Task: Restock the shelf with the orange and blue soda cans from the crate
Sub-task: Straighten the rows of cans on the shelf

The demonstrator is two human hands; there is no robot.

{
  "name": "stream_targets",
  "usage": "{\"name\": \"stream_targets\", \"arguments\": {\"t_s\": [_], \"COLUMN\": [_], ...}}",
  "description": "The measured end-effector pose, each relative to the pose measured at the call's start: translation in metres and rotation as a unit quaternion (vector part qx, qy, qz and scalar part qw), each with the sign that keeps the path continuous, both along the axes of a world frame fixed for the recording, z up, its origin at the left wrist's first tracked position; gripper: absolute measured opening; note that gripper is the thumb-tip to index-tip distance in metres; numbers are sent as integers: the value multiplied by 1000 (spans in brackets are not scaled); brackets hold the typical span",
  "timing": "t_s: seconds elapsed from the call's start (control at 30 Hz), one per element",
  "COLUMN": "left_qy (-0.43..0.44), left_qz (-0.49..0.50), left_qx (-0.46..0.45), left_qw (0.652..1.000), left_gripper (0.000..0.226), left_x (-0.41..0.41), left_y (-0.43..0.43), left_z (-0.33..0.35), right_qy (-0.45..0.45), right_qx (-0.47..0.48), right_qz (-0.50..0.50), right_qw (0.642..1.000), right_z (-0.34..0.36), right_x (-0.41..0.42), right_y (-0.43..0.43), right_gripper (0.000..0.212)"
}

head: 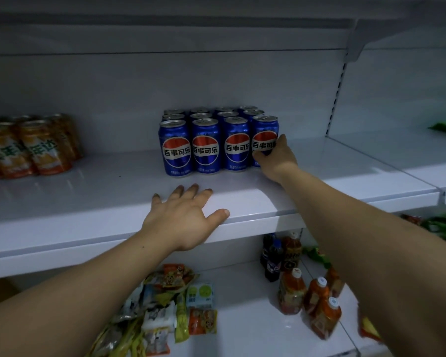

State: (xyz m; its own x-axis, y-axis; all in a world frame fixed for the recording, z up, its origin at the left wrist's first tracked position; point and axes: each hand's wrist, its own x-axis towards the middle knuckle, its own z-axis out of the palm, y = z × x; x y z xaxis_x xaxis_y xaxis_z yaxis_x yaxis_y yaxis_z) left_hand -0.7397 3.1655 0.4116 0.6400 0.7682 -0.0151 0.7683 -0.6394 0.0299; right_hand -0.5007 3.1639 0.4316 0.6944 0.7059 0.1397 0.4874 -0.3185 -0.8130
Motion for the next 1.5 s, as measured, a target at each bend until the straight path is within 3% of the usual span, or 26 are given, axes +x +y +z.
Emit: {"name": "stream_targets", "arguments": {"t_s": [0.3, 0.5, 0.83, 0.9, 1.03, 1.2, 1.5], "left_qy": [-36, -94, -58, -39, 13, 88, 186], "left_qz": [-30, -168, -361, -388, -423, -428, -402], "left_qx": [-59, -105, -155, -174, -196, -226, -325], "left_qw": [997, 976, 918, 904, 885, 870, 835], "left_gripper": [78, 79, 75, 71, 81, 78, 71], "left_x": [-8, 1, 17, 25, 44, 63, 134], "left_y": [-23, -121, -280, -306, -344, -379, -397], "left_z": [26, 34, 9, -1, -35, -90, -217], "right_qy": [-110, -128, -116, -97, -65, 0, 130], "right_qx": [-149, -212, -274, -303, -335, -378, -413], "right_qz": [1, -44, -189, -211, -236, -251, -234], "right_qw": [983, 968, 936, 924, 910, 891, 870], "right_z": [39, 49, 29, 18, -13, -78, -240], "right_x": [-42, -80, -120, -120, -117, -107, -44], "right_y": [-133, -252, -433, -467, -528, -581, -604], "right_gripper": [80, 79, 64, 73, 70, 70, 72]}}
